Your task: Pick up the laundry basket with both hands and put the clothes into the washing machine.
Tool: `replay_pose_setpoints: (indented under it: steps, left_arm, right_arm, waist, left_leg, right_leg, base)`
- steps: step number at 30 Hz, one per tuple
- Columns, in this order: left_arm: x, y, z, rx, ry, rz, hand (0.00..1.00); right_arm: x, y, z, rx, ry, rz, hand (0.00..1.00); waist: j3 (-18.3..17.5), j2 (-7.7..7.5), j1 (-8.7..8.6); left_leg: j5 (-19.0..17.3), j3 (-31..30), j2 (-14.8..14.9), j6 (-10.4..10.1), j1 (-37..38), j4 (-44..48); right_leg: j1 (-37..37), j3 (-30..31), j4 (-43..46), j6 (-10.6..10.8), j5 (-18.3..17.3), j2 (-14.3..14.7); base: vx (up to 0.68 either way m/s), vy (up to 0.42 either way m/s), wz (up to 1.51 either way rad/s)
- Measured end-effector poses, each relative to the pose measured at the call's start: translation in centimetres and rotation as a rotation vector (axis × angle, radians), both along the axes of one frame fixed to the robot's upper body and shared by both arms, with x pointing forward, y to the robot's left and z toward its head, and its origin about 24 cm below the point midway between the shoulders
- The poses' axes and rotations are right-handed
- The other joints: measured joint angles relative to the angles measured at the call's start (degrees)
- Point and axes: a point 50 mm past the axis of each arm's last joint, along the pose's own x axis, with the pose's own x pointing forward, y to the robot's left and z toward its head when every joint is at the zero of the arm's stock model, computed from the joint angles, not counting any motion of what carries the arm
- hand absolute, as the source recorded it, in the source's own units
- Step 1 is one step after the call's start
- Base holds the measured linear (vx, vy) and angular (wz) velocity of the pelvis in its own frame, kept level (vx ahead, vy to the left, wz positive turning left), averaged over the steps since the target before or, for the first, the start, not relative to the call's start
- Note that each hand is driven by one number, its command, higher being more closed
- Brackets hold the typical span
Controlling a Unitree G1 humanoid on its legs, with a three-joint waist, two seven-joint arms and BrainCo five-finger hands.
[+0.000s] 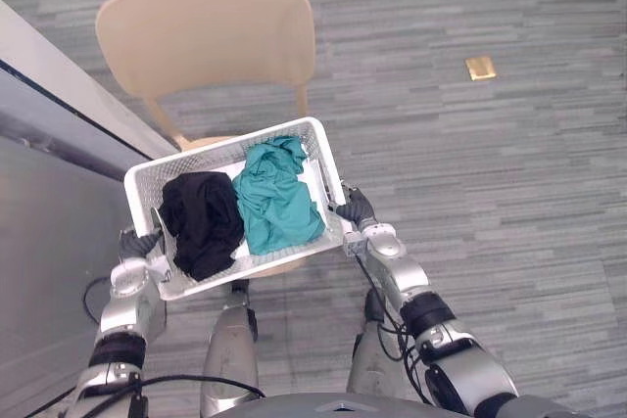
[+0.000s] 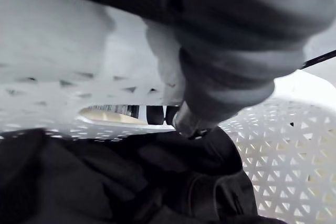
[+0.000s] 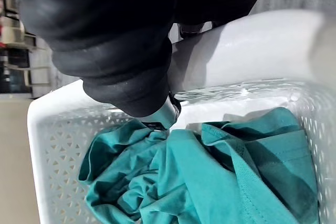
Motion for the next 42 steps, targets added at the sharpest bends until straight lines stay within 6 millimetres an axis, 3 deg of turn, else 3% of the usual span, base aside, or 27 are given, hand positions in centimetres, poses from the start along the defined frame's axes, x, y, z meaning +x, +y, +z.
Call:
replay_pose_setpoints:
  steps: [6, 10, 11, 12, 13, 19, 25, 29, 34, 42]
  left_arm:
    - [3.4, 1.3, 3.3, 0.079, -0.034, -0.041, 1.00]
    - [5.1, 1.7, 5.1, 0.092, -0.061, -0.035, 1.00]
    - [5.7, 1.6, 5.7, 0.098, -0.070, -0.041, 0.00]
    - [5.8, 1.5, 5.8, 0.098, -0.071, -0.044, 0.00]
    - [6.1, 1.5, 6.0, 0.095, -0.074, -0.045, 0.00]
    - [7.4, 1.2, 8.1, 0.090, -0.147, -0.036, 0.00]
    - [7.2, 1.3, 8.0, 0.067, -0.160, -0.003, 0.00]
    - [6.2, 2.1, 6.8, 0.049, -0.133, 0.035, 0.00]
    - [4.8, 2.9, 5.4, 0.048, -0.099, 0.061, 0.00]
    - [2.6, 4.2, 5.9, 0.090, -0.157, 0.089, 0.00]
  right_arm:
    - [2.3, 0.6, 2.0, 0.024, -0.027, -0.020, 1.00]
    - [3.3, 0.9, 3.4, 0.048, -0.063, -0.027, 1.00]
    - [3.6, 0.9, 3.9, 0.048, -0.077, -0.030, 1.00]
    - [3.6, 0.9, 4.0, 0.049, -0.081, -0.030, 1.00]
    - [3.7, 0.9, 4.2, 0.049, -0.087, -0.031, 0.00]
    - [4.0, 0.5, 5.0, 0.052, -0.114, -0.040, 0.00]
    - [4.0, 0.3, 4.8, 0.038, -0.115, -0.036, 0.00]
    - [3.9, 0.4, 5.3, 0.009, -0.138, -0.011, 0.00]
    - [3.1, 0.2, 4.4, -0.020, -0.112, 0.038, 0.00]
    - [1.5, -0.4, 3.7, -0.092, -0.101, 0.115, 0.00]
  waist:
    - [4.13, 0.55, 0.03]
    - [4.75, 0.97, 0.06]
    - [4.98, 1.28, 0.10]
    - [5.07, 1.37, 0.11]
    - [5.24, 1.61, 0.18]
    - [5.39, 1.75, 1.40]
    - [5.58, 2.01, 1.73]
    - [6.23, 2.73, 1.98]
    - [6.25, 2.75, 2.00]
    - [6.16, 2.75, 1.51]
  left_leg:
    - [0.03, -0.03, 0.55, 0.04, -1.76, 1.73]
    - [0.21, 0.18, 1.05, -0.05, -3.51, 1.75]
    - [0.21, 0.20, 1.17, -0.22, -3.91, 1.70]
    - [0.20, 0.20, 1.19, -0.26, -3.94, 1.69]
    - [0.17, 0.21, 1.27, -0.37, -4.02, 1.64]
    - [1.13, 0.79, 2.28, -0.27, -5.36, 1.01]
    - [1.30, 1.22, 2.31, -0.29, -4.84, 0.70]
    - [1.28, 1.58, 2.29, -0.30, -4.05, 0.63]
    - [1.40, 2.16, 2.05, -0.34, -2.12, -0.29]
    - [1.42, 2.06, 1.54, -0.50, 0.70, -1.58]
  right_leg:
    - [-2.32, 0.89, 1.88, -0.08, 0.01, 0.47]
    - [-5.29, 1.80, 3.42, -0.20, 0.00, 0.94]
    - [-5.74, 1.85, 3.63, -0.23, 0.02, 1.03]
    - [-5.74, 1.81, 3.65, -0.23, 0.02, 1.03]
    - [-5.83, 1.77, 3.71, -0.24, 0.02, 1.06]
    - [-7.83, 1.92, 3.97, -0.58, 0.31, 1.87]
    - [-7.82, 2.12, 4.09, -0.60, 0.27, 1.86]
    - [-7.62, 2.66, 4.37, -0.58, 0.23, 1.85]
    - [-7.21, 3.26, 5.32, -0.58, -0.29, 1.65]
    - [-5.38, 3.24, 6.06, -0.47, -1.33, 1.33]
  base:
    - [-0.07, -0.029, -0.05]
    - [-0.07, -0.048, -0.08]
    - [-0.06, -0.046, 0.00]
    - [-0.04, -0.043, 0.02]
    - [-0.03, -0.041, 0.01]
    - [-0.01, -0.053, -0.05]
    - [0.01, -0.049, -0.02]
    - [-0.02, -0.039, -0.04]
    - [-0.01, -0.040, -0.05]
    - [0.01, -0.030, 0.00]
